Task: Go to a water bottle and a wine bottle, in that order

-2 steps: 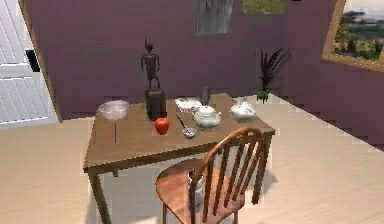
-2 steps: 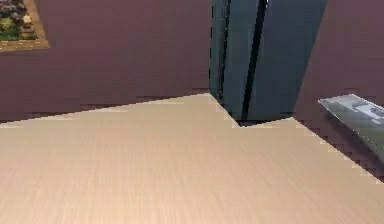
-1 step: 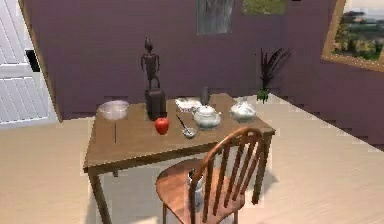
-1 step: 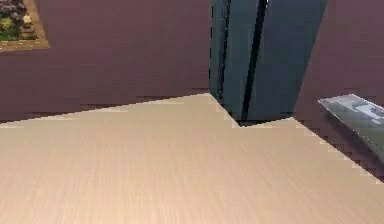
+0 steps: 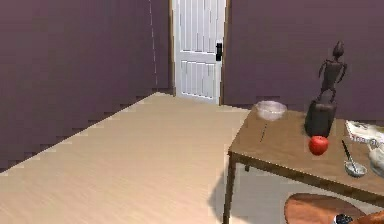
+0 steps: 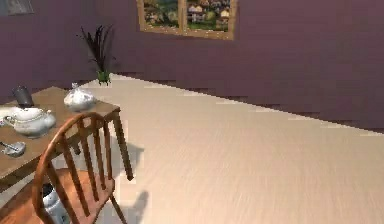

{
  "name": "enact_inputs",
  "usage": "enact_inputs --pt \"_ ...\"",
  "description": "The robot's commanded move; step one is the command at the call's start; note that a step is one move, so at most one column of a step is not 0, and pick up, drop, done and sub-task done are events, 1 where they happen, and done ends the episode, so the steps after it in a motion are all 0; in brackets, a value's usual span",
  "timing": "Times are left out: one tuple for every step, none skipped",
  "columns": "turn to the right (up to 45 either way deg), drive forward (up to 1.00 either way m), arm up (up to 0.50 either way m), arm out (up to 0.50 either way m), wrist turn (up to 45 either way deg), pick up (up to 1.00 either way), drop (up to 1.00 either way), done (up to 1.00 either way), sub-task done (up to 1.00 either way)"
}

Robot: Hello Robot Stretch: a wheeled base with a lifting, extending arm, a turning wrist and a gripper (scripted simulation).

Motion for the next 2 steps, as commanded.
enact_inputs --pt "-45.0 0.00 0.00 0.00 0.0 0.00 0.00 0.00 0.00" --pt "-45.0 0.00 0.00 0.00 0.0 0.00 0.00 0.00 0.00"
